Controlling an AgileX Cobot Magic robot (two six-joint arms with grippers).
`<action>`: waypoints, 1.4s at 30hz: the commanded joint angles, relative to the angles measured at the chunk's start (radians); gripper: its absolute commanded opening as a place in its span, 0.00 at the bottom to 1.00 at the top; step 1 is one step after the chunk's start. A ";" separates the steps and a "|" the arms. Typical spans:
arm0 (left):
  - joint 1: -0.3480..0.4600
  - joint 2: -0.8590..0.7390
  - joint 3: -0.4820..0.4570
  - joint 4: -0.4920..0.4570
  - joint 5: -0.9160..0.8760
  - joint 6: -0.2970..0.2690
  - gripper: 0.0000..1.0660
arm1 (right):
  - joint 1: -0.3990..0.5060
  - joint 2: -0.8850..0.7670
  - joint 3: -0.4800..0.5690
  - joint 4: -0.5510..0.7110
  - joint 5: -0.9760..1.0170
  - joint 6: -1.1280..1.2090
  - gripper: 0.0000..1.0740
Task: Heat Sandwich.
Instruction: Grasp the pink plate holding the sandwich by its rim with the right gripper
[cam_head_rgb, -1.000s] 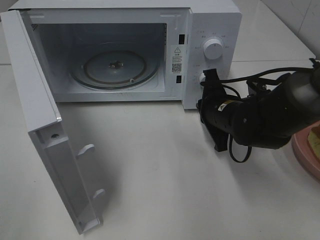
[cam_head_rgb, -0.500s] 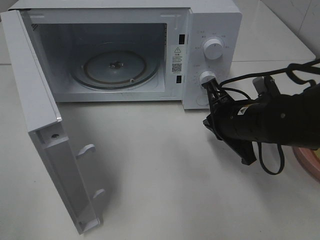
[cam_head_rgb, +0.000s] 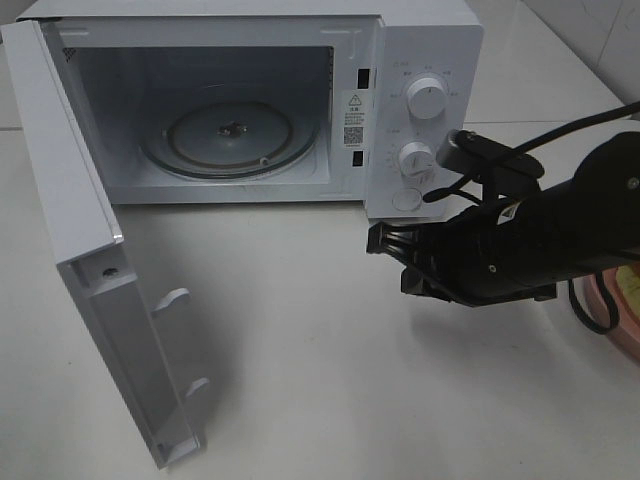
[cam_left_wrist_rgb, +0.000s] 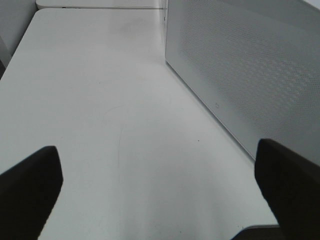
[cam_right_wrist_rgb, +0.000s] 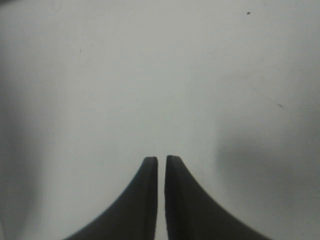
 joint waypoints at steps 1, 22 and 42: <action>0.001 -0.016 0.003 -0.003 -0.013 0.001 0.94 | -0.003 -0.029 -0.016 -0.007 0.093 -0.158 0.10; 0.001 -0.016 0.003 -0.003 -0.013 0.001 0.94 | -0.003 -0.115 -0.205 -0.344 0.679 -0.207 0.53; 0.001 -0.016 0.003 -0.003 -0.013 0.001 0.94 | -0.113 -0.124 -0.229 -0.478 0.852 -0.067 0.85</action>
